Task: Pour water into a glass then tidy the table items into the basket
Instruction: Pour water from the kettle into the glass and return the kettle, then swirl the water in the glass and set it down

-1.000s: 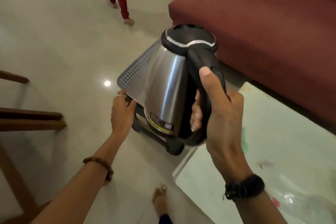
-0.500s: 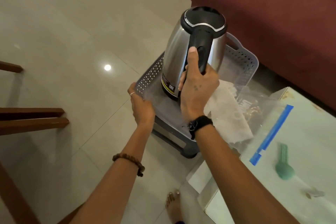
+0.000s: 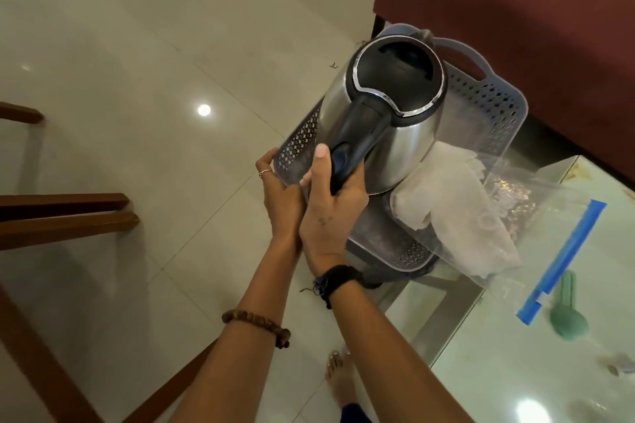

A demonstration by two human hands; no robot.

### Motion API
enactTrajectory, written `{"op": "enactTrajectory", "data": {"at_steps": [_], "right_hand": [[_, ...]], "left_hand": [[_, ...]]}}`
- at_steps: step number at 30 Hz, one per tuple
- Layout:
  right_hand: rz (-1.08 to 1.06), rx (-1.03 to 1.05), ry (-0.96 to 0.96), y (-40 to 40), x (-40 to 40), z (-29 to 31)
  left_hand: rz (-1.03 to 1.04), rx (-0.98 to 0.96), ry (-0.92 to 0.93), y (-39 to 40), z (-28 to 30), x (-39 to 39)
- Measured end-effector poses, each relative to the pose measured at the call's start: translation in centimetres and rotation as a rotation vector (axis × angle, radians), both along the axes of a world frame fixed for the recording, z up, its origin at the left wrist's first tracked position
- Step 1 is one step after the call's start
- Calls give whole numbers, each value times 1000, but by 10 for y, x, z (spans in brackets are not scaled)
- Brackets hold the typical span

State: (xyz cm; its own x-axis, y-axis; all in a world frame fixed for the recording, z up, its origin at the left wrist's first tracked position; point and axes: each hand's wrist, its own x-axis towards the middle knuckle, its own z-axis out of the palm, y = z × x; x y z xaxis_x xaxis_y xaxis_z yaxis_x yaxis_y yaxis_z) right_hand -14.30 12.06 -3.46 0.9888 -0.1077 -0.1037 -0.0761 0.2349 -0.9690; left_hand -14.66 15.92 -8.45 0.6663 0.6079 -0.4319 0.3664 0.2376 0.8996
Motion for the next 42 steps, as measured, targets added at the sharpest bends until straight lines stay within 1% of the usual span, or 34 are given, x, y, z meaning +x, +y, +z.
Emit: {"op": "enactTrajectory", "data": {"at_steps": [1, 4, 7, 9, 11, 13, 16, 18, 24, 26, 30, 33, 36, 38, 40, 42], "right_hand": [[27, 3, 2, -2, 0, 0], [121, -4, 8, -10, -1, 4], [330, -52, 43, -28, -3, 7], [431, -88, 45, -49, -4, 11], [447, -157, 37, -81, -8, 13], [429, -203, 28, -117, -19, 16], [361, -276, 28, -193, -44, 21], [315, -323, 28, -251, -63, 28], [152, -555, 78, -452, -131, 39], [121, -624, 115, -515, -155, 35], [102, -719, 204, -611, -192, 17], [139, -745, 295, -652, -210, -7], [196, -716, 360, -671, -213, -35], [249, -698, 352, -671, -206, -52], [294, -636, 341, -673, -199, -69], [296, -579, 316, -670, -190, -82]], "left_hand": [[41, 4, -19, 0, 2, -1], [5, 41, -25, -5, 13, -3], [-6, 49, -13, -13, 22, -7], [34, 135, 1, -28, 29, -18], [91, 278, -15, -52, 34, -37], [101, 437, -24, -81, 39, -63], [-38, 498, -14, -146, 47, -103], [-189, 468, 10, -193, 49, -128], [-639, 262, 60, -355, 46, -177], [-734, 225, 45, -401, 41, -186], [-847, 132, 38, -461, 25, -190], [-948, 82, 67, -484, 11, -184], [-1056, 114, 64, -502, -3, -169], [-1125, 115, 80, -507, -11, -154], [-1186, 88, 97, -519, -22, -144], [-1226, 91, 79, -528, -32, -138]]}}
